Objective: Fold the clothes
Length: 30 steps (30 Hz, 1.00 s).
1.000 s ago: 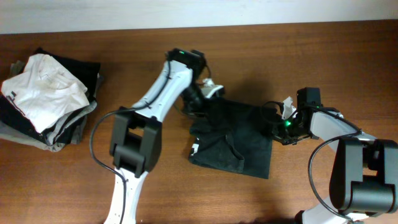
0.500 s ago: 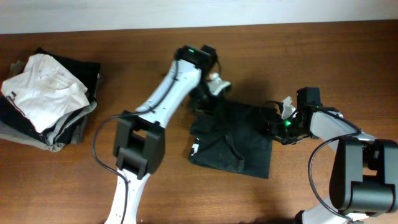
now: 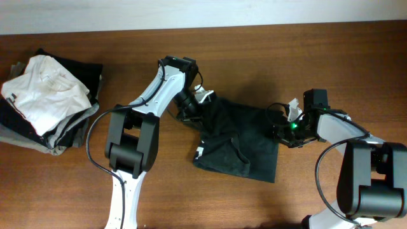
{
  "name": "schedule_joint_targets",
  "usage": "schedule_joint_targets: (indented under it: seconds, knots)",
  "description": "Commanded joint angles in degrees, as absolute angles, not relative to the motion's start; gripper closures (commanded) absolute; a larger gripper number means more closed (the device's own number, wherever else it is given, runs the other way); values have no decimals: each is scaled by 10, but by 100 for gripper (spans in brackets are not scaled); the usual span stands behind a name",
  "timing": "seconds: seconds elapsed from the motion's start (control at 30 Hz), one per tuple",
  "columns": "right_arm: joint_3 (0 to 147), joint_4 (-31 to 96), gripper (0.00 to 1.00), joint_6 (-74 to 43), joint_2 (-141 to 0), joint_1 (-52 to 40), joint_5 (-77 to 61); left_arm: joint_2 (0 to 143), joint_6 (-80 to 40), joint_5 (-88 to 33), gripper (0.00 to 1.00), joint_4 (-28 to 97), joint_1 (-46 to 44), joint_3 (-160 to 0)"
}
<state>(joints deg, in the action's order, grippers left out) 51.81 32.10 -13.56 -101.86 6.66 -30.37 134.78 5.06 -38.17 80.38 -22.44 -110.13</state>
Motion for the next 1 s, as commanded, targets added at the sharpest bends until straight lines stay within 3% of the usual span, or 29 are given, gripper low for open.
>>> schedule_joint_targets:
  seconds: [0.0,0.17,0.33,0.37,0.4,0.5,0.6,0.73,0.83,0.97]
  knots:
    - [488,336,71,-138,-1056,60,-237,1350,61,-504,93,801,-225,-1130]
    - [488,336,71,-138,-1056,60,-237,1350,54,-578,99,764,-243,-1173]
    - [488,336,71,-138,-1056,60,-238,1350,-10,-552,98,598,-303,-1175]
    - [488,336,71,-138,-1056,60,-238,1350,-23,-536,91,584,-320,-1175]
    - [488,336,64,-138,-1056,60,-238,1350,-32,-526,75,581,-333,-1175]
    - [488,339,56,-138,-1056,60,-238,1350,-32,-510,48,585,-355,-1175]
    - [497,355,53,-138,-1052,62,-239,1350,-32,-504,39,610,-346,-1184]
    - [531,396,52,-109,-1020,65,-273,1350,-9,-434,38,705,-301,-1241]
    - [560,412,46,-110,-986,65,-276,1350,15,-339,37,793,-261,-1311]
    - [579,409,48,-115,-978,65,-281,1350,62,-273,37,884,-238,-1353]
